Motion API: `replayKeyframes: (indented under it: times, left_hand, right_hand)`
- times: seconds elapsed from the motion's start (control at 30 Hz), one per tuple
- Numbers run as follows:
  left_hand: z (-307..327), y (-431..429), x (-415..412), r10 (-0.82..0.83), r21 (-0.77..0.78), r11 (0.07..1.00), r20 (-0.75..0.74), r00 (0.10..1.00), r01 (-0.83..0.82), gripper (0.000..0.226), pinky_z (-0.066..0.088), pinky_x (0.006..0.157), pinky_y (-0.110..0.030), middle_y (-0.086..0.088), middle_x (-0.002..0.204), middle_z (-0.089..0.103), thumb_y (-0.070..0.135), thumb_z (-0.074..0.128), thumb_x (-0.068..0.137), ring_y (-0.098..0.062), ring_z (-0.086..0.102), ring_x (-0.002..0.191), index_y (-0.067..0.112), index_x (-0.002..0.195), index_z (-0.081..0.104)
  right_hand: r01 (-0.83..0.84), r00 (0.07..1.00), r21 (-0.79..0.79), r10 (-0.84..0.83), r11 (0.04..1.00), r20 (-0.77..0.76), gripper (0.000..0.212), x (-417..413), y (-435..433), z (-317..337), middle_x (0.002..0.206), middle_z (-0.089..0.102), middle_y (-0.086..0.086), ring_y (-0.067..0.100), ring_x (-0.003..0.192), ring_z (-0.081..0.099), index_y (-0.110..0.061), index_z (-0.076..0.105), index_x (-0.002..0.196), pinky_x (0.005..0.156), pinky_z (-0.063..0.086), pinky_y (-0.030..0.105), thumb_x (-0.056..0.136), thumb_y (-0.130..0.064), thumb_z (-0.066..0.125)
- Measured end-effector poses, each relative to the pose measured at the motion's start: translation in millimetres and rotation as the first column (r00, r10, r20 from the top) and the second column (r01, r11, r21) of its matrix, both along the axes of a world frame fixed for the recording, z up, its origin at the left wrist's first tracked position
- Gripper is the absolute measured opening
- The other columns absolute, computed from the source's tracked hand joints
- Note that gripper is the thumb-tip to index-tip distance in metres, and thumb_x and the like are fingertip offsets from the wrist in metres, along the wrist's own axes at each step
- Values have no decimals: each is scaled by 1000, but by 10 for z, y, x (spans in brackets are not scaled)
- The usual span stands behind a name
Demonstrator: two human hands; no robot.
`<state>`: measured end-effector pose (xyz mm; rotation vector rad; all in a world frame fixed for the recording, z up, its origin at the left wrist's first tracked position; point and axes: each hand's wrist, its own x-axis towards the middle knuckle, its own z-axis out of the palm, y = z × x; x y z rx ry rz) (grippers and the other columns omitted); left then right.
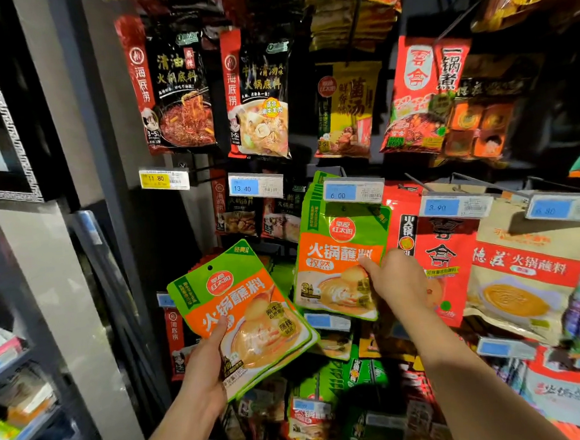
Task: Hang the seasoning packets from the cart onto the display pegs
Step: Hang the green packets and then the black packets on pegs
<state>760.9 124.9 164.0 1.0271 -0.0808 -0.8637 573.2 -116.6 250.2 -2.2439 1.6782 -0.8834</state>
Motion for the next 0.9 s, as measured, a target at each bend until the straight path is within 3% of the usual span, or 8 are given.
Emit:
replayKeyframes:
  times: [0.07,0.17,0.37,0.53,0.67,0.77,0.83,0.9]
  left_hand:
    - [18,-32,-11,-19,-10,1000,6,1000,19,49,50,100,-65,-10,118,75,48,79,81,-37,71,109,25,124,71]
    - [99,-92,-79,-86,-29,996,17,996,86,50,47,100,-70,-13,120,74,48,77,84,-40,70,111,24,127,70]
    - [266,-173,-286,-209,-78,973,101,973,217,41,51,101,-58,-15,122,73,38,67,94,-36,71,110,17,130,67]
    - [236,-191,-347,-213,-93,970,129,968,226,44,48,103,-64,-17,123,72,32,72,91,-40,69,112,15,131,66]
    - [249,-189,-366,-152,-85,983,138,979,164,44,51,100,-61,-15,117,74,35,74,88,-38,72,107,15,126,68]
    - [301,-190,-321,-106,-97,989,101,989,115,35,57,89,-53,-14,112,76,42,62,96,-35,75,98,19,121,69]
    - [307,-203,-263,-97,-95,990,73,993,104,33,60,79,-51,-14,113,76,39,61,98,-35,75,97,18,123,69]
    - [297,-209,-217,-76,-93,992,65,995,82,28,63,67,-48,-15,113,75,26,64,99,-35,75,93,15,124,66]
  right_hand:
    - [18,999,-33,-20,999,-41,35,-44,69,70,83,66,9,32,75,59,-11,60,81,60,39,34,97,-42,65]
    - [-190,964,-39,194,981,181,37,-64,276,116,63,56,0,26,64,54,-15,52,66,52,31,31,94,-32,68]
    - [-678,636,116,501,726,587,26,51,795,118,69,57,-2,-3,51,52,-12,63,100,51,40,17,91,-32,78]
    - [-717,606,123,526,686,597,23,123,930,35,72,56,2,17,66,54,-11,61,87,65,42,31,92,-27,76]
    - [-715,585,155,463,681,666,15,207,943,-66,108,76,-8,7,103,71,-21,70,114,94,56,30,99,-22,67]
    - [-710,537,186,352,679,767,11,175,912,-108,107,71,-21,-9,102,66,-30,65,111,93,55,22,100,-28,66]
    - [-663,536,193,279,724,797,26,128,847,-142,122,72,-7,13,116,67,-28,65,122,104,53,43,97,-36,68]
    - [-623,521,188,223,759,824,24,61,745,-154,124,71,-3,24,120,66,-26,65,120,106,50,46,97,-32,68]
